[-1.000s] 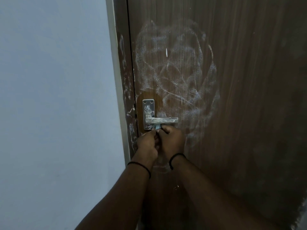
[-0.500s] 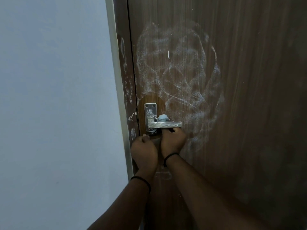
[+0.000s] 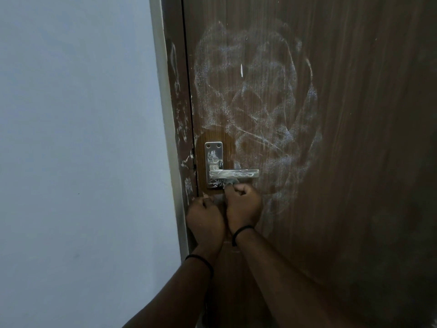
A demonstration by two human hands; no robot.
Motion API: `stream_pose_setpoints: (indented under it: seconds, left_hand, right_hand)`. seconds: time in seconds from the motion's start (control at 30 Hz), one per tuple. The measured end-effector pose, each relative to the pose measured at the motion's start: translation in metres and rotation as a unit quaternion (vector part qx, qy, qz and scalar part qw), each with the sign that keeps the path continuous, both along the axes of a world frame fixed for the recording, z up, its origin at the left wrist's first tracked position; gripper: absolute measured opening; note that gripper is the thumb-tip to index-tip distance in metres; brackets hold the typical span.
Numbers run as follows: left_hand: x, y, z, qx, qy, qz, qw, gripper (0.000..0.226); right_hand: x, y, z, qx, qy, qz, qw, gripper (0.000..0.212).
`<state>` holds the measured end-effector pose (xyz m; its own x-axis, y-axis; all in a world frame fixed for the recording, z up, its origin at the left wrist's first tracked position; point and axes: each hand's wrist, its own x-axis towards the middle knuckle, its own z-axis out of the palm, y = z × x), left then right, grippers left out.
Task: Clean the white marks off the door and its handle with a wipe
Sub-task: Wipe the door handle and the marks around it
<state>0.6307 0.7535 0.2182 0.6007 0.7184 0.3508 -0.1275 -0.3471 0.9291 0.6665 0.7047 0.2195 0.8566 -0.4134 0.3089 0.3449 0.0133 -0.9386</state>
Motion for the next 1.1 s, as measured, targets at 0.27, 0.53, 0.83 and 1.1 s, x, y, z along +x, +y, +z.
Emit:
stream_pose_setpoints:
  seconds: [0.27,0.53,0.83,1.1]
  left_hand:
    - [-0.011,0.0,0.01,0.001,-0.007,-0.031,1.0,0.032]
    - [-0.025,-0.001,0.014,0.035,0.027,-0.041,0.998,0.032]
    - [-0.031,-0.001,0.012,0.015,-0.018,-0.073,0.997,0.028]
    - [-0.029,-0.006,0.024,-0.043,-0.078,-0.103,0.991,0.025]
  right_hand:
    - [0.011,0.003,0.03,0.084,-0.008,-0.027,0.996,0.012]
    - [0.001,-0.005,0.0,0.023,0.033,0.026,0.999,0.014]
    - [-0.004,-0.014,0.001,-0.068,0.069,0.049,0.994,0.03]
    - [-0.007,-0.022,0.01,-0.066,0.103,0.118,0.985,0.023]
